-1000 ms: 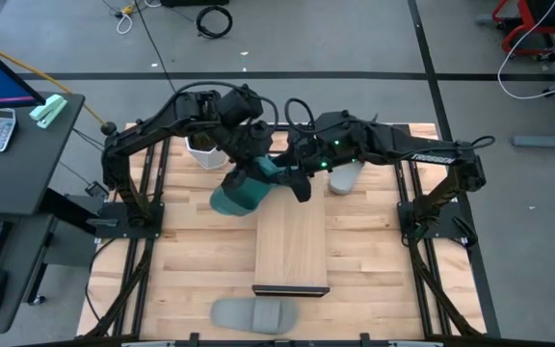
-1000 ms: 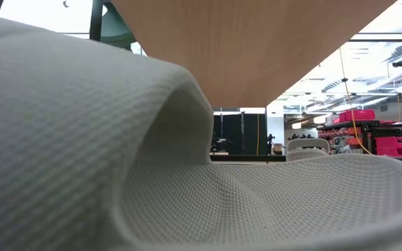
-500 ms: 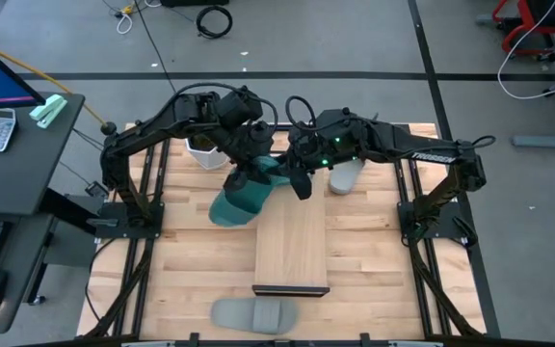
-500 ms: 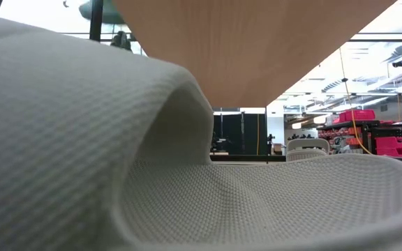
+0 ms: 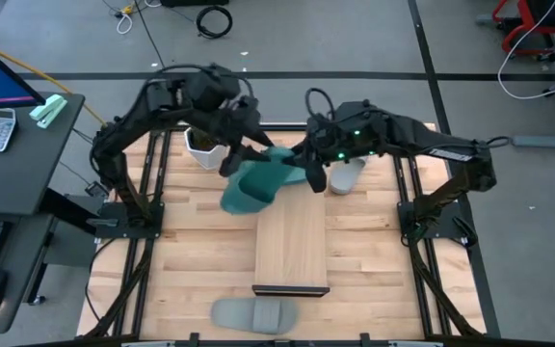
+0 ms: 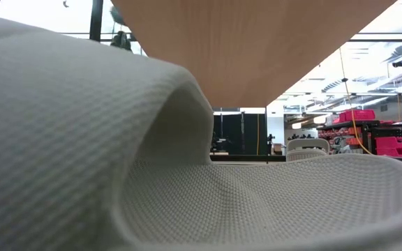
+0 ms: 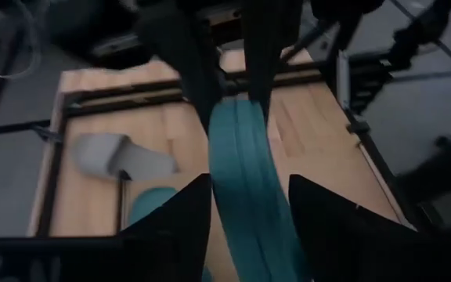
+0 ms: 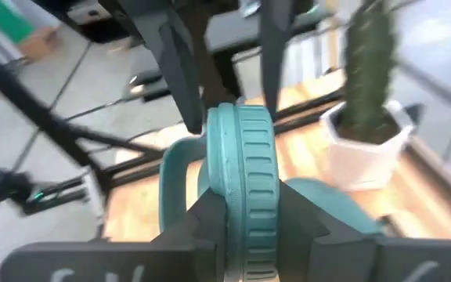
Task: Pick and place slides into the shelf
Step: Put the green slide on the shelf
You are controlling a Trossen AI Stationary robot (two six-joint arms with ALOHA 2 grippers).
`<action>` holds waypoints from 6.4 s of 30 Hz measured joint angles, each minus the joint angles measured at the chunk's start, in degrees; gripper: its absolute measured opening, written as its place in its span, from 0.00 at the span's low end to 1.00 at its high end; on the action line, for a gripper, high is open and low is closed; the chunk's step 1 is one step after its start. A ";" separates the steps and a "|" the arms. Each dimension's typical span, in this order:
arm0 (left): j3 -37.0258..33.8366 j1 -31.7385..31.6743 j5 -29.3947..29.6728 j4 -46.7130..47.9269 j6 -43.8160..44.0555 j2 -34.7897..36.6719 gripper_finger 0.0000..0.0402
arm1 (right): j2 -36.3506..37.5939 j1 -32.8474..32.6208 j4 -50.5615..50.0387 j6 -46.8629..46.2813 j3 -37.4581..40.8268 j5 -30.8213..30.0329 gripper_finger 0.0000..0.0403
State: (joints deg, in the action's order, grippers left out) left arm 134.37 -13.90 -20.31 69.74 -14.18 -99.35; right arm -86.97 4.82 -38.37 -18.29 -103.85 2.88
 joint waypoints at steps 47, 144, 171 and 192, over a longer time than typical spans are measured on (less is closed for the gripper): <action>-29.92 16.80 61.71 20.17 49.82 18.87 0.10 | 13.96 -35.95 -16.05 -77.17 19.38 -66.13 0.17; -46.12 17.52 60.10 5.44 50.50 30.77 0.06 | 12.27 -19.47 20.16 -89.14 52.57 -37.33 0.30; -46.65 18.63 60.10 3.30 49.32 30.77 0.08 | 12.25 -16.92 19.08 -84.99 51.19 -29.72 0.36; -46.65 18.63 60.13 3.30 49.26 30.77 0.08 | 12.38 -16.94 17.75 -86.94 51.19 -24.82 0.44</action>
State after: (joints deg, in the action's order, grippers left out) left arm 87.72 4.73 39.81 73.03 35.08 -68.58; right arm -74.59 -12.12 -20.62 -105.23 -52.66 -21.94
